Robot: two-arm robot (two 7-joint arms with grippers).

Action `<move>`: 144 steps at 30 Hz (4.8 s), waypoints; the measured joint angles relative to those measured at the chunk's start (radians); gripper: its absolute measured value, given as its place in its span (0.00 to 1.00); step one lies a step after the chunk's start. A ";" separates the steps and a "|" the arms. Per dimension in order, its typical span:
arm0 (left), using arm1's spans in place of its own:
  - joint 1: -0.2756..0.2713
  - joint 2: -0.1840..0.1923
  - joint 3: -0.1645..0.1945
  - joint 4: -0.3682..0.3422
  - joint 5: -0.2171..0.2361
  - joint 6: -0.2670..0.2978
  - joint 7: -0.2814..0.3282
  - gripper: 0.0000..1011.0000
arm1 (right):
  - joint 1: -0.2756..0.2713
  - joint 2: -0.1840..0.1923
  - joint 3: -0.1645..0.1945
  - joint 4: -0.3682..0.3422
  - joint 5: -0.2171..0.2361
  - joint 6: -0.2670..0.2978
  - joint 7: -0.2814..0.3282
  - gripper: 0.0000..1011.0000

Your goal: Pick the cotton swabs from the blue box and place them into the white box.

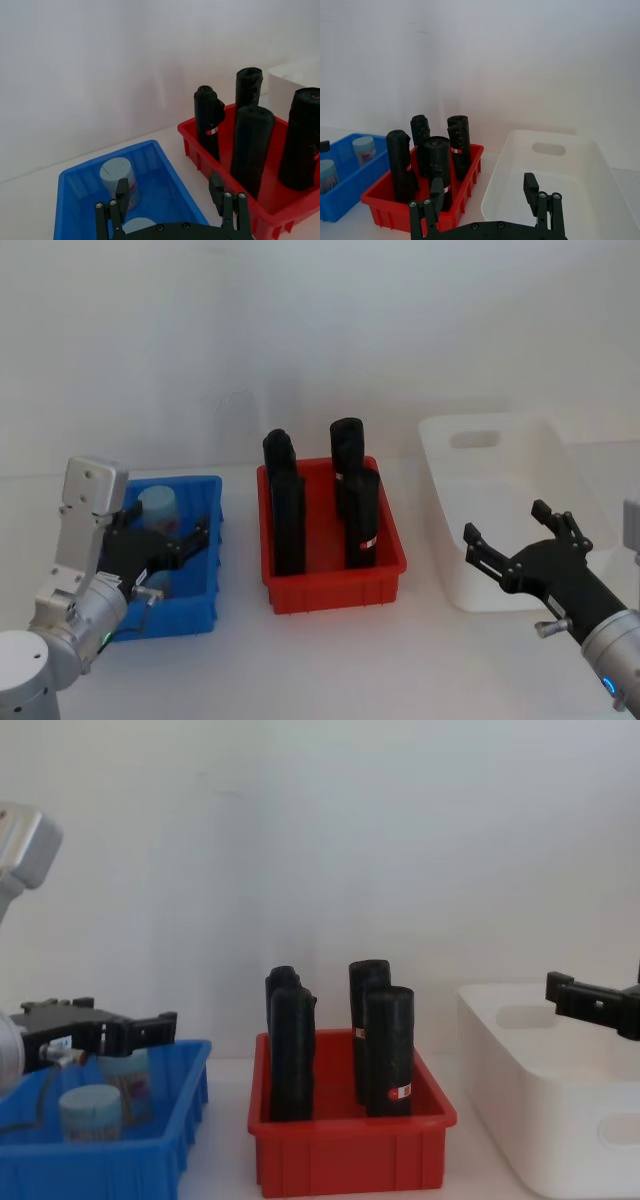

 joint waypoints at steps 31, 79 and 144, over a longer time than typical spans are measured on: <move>-0.042 -0.015 -0.030 0.151 -0.042 0.053 -0.035 0.99 | 0.000 0.000 0.000 0.000 0.000 0.000 0.000 0.99; -0.052 -0.019 -0.044 0.142 -0.006 0.066 -0.077 0.66 | 0.000 0.000 0.000 0.000 0.000 0.000 0.000 0.99; -0.164 0.019 -0.037 -0.144 0.008 0.256 -0.653 0.66 | 0.002 0.003 -0.002 -0.004 -0.006 0.005 0.045 0.99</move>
